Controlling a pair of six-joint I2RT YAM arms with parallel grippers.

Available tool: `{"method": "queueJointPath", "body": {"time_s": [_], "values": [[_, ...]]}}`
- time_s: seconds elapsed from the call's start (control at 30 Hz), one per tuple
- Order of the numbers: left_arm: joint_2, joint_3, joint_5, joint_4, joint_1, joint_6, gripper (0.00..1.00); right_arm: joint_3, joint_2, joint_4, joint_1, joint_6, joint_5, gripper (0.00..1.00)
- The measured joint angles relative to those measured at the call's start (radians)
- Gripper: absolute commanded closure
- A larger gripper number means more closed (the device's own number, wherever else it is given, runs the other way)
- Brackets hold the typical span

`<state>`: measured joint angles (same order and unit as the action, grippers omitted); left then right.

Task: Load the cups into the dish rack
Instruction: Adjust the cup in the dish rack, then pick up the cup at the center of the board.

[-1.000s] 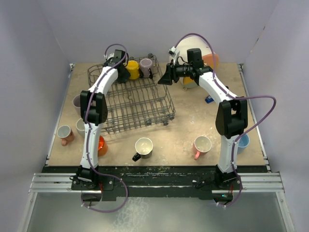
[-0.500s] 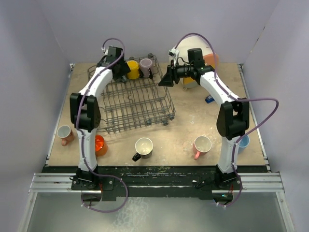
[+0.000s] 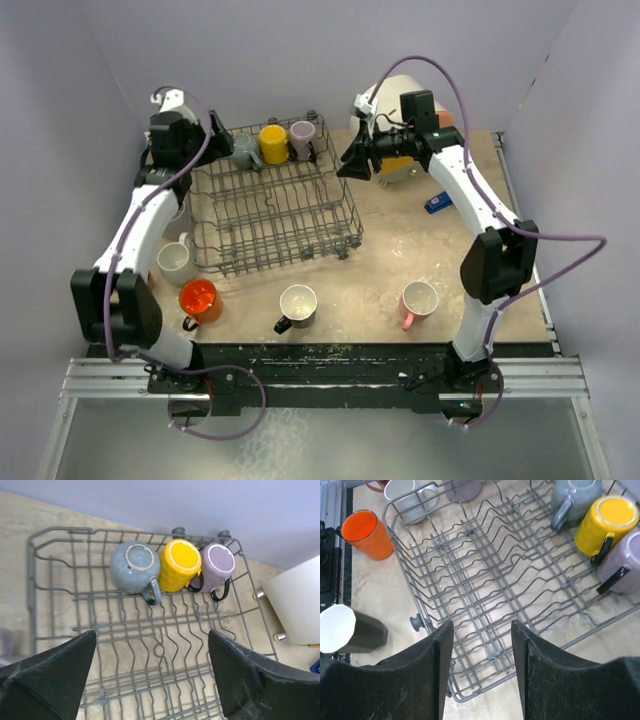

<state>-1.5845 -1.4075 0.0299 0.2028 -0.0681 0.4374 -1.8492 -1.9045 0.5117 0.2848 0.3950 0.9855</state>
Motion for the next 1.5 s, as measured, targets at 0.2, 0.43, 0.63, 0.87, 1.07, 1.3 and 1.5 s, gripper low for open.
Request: {"method": "queueJointPath", "body": {"time_s": [0.2, 0.43, 0.63, 0.87, 1.07, 1.3, 1.5], "values": [[0.293, 0.239, -0.053, -0.096, 0.026, -0.082, 0.01, 0.049, 0.135, -0.004, 0.000, 0.105, -0.003, 0.48], [0.521, 0.366, -0.103, -0.134, 0.024, -0.109, 0.01, 0.163, 0.267, -0.034, 0.000, 0.192, -0.007, 0.47], [0.516, 0.373, -0.050, -0.112, 0.024, -0.042, 0.05, 0.309, 0.383, -0.050, 0.000, 0.311, 0.006, 0.47], [0.331, 0.322, 0.046, -0.022, 0.024, 0.040, 0.49, 0.427, 0.466, -0.055, 0.000, 0.377, 0.019, 0.48], [-0.016, 0.094, 0.076, 0.107, 0.023, 0.058, 0.99, 0.486, 0.483, -0.104, 0.000, 0.360, 0.013, 0.47], [-0.343, -0.188, -0.040, 0.204, -0.030, 0.050, 1.00, 0.527, 0.486, -0.161, 0.000, 0.314, -0.008, 0.47], [-0.513, -0.337, -0.179, 0.228, -0.116, 0.053, 1.00, 0.533, 0.491, -0.183, 0.000, 0.282, -0.008, 0.46]]}}
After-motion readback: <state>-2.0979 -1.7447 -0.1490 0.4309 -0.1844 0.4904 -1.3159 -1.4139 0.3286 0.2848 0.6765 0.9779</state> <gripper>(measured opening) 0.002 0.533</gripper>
